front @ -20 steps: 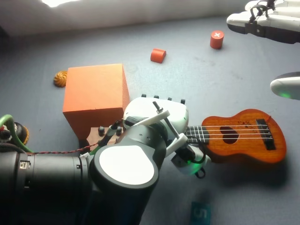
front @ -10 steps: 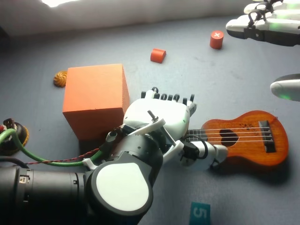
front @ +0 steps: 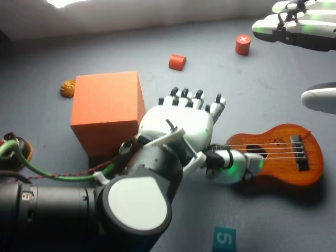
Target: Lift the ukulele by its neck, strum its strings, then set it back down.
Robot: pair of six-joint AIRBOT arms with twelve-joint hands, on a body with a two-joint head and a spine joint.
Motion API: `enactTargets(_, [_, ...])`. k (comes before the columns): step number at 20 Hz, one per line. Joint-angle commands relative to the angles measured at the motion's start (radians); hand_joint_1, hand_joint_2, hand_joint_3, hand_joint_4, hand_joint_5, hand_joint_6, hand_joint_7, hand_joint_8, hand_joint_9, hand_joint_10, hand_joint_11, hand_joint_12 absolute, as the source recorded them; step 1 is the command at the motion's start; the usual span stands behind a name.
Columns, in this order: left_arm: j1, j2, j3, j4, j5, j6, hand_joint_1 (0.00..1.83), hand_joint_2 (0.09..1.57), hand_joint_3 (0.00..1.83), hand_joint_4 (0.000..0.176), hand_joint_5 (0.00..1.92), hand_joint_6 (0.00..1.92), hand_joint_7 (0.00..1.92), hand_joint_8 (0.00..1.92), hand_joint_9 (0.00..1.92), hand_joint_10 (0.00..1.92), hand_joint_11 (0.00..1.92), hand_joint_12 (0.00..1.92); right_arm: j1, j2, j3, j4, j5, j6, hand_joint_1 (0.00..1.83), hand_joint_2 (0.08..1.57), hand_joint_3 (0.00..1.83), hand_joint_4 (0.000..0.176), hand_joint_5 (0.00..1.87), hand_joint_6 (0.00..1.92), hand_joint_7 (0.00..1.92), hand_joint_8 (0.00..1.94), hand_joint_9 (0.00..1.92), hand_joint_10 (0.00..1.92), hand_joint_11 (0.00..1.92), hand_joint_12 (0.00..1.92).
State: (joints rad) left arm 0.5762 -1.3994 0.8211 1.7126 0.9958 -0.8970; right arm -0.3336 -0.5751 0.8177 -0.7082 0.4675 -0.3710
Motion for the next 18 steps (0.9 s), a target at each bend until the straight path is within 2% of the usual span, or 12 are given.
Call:
enactTargets(1, [-0.028,0.006,0.003,0.078,0.022,0.019,0.04,0.97,0.0,0.132,0.0,0.0,0.0,0.0,0.0,0.0,0.0,0.0,0.015,0.006,-0.003,0.032,0.098,0.002,0.13,1.34,0.0,0.0,0.03,0.0,0.13,0.0,0.07,0.0,0.01,0.0])
enactTargets(4, [-0.111,0.031,0.001,-0.059,-0.012,0.19,0.0,1.0,0.0,0.109,0.01,0.0,0.07,0.01,0.04,0.01,0.01,0.01,0.016,0.006,-0.005,0.027,0.098,0.002,0.15,1.33,0.0,0.0,0.07,0.01,0.15,0.01,0.1,0.01,0.02,0.01])
enactTargets(6, [-0.16,0.05,-0.004,-0.161,-0.023,0.269,0.03,1.06,0.0,0.037,0.31,0.02,0.4,0.03,0.41,0.03,0.0,0.87,0.016,0.006,-0.006,0.026,0.098,0.001,0.14,1.33,0.0,0.0,0.16,0.04,0.26,0.02,0.2,0.04,0.0,0.28])
enactTargets(7, [-0.192,0.063,-0.008,-0.222,-0.03,0.315,0.01,1.08,0.01,0.023,0.37,0.03,0.47,0.03,0.49,0.05,0.0,1.05,0.017,0.006,-0.007,0.026,0.098,0.0,0.14,1.33,0.0,0.0,0.21,0.06,0.32,0.03,0.25,0.07,0.0,0.51])
enactTargets(8, [-0.226,0.075,-0.01,-0.295,-0.033,0.369,0.03,1.1,0.01,0.009,0.44,0.04,0.53,0.03,0.57,0.07,0.0,1.2,0.017,0.006,-0.008,0.025,0.098,-0.001,0.24,1.3,0.0,0.0,0.31,0.12,0.45,0.08,0.41,0.18,0.0,1.04])
enactTargets(9, [-0.261,0.093,-0.011,-0.366,-0.043,0.423,0.03,1.12,0.01,0.0,0.57,0.06,0.67,0.05,0.7,0.13,0.13,1.25,0.018,0.006,-0.009,0.025,0.098,-0.003,0.24,1.29,0.0,0.0,0.34,0.29,0.53,0.16,0.35,0.68,0.0,1.38])
enactTargets(10, [-0.3,0.114,-0.012,-0.426,-0.065,0.485,0.01,1.18,0.0,0.0,0.76,0.05,0.91,0.15,0.72,0.77,0.32,1.5,0.018,0.006,-0.009,0.025,0.098,-0.003,0.24,1.31,0.0,0.0,0.24,0.99,0.55,0.8,0.42,1.34,0.05,1.88])
enactTargets(11, [-0.32,0.127,-0.011,-0.451,-0.087,0.515,0.04,1.2,0.0,0.0,0.89,0.07,1.0,0.37,0.8,0.99,0.47,1.56,0.018,0.006,-0.01,0.025,0.098,-0.003,0.23,1.32,0.0,0.0,0.34,1.13,0.61,1.16,0.54,1.59,0.26,1.91])
enactTargets(12, [-0.34,0.142,-0.011,-0.477,-0.108,0.549,0.04,1.2,0.0,0.0,0.89,0.07,1.0,0.37,0.8,0.99,0.47,1.56,0.019,0.006,-0.01,0.024,0.098,-0.003,0.23,1.32,0.0,0.0,0.34,1.13,0.61,1.16,0.54,1.59,0.26,1.91])
enactTargets(14, [-0.384,0.185,-0.012,-0.561,-0.159,0.646,0.06,1.21,0.0,0.0,1.07,0.11,1.01,0.79,0.86,1.23,0.63,1.61,0.019,0.006,-0.01,0.023,0.098,-0.003,0.2,1.35,0.01,0.0,0.59,1.27,0.87,1.45,0.82,1.79,0.68,1.92])
enactTargets(16, [-0.427,0.214,-0.016,-0.614,-0.173,0.735,0.03,1.24,0.0,0.0,1.13,0.15,1.05,1.01,0.9,1.4,0.68,1.71,0.019,0.006,-0.012,0.022,0.098,-0.003,0.16,1.36,0.01,0.0,0.78,1.36,1.03,1.44,0.92,1.75,0.81,1.92])
enactTargets(18, [-0.467,0.232,-0.016,-0.675,-0.194,0.837,0.0,1.24,0.0,0.0,1.14,0.24,1.07,1.22,0.96,1.63,0.75,1.9,0.019,0.006,-0.013,0.021,0.098,-0.003,0.17,1.37,0.01,0.0,0.79,1.44,1.03,1.42,0.91,1.72,0.77,1.92])
